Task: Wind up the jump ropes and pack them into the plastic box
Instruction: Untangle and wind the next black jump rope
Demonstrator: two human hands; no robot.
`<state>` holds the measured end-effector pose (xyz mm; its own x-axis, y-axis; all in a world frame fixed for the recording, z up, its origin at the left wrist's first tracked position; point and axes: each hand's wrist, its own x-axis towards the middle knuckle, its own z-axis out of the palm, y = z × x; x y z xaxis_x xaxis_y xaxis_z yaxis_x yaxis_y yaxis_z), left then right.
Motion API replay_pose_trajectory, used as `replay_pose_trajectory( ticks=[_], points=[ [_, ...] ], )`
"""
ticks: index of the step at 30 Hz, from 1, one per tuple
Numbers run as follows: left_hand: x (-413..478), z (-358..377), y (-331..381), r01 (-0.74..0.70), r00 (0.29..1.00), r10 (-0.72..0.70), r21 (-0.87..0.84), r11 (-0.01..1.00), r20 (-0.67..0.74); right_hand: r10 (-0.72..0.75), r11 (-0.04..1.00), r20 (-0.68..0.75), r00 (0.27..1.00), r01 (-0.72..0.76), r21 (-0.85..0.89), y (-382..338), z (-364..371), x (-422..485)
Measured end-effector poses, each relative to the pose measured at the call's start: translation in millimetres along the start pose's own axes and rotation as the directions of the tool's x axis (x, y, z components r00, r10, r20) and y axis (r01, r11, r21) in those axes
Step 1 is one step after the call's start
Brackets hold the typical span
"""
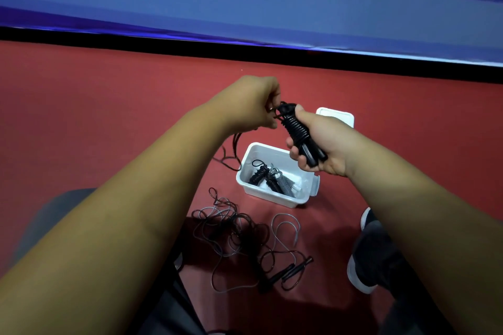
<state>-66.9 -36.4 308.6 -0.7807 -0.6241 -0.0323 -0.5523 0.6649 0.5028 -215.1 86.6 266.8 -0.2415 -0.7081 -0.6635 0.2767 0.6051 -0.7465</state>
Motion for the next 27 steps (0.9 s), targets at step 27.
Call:
replay_pose_trajectory(
  ticks=[27],
  points=[
    [-2.7,-5.3,-15.0,0.117,0.993,-0.114,-0.348,0.93,0.03,-0.13,0.982,0.015,0.991,0.127,0.138,-9.8,-3.5,0.1]
  ],
)
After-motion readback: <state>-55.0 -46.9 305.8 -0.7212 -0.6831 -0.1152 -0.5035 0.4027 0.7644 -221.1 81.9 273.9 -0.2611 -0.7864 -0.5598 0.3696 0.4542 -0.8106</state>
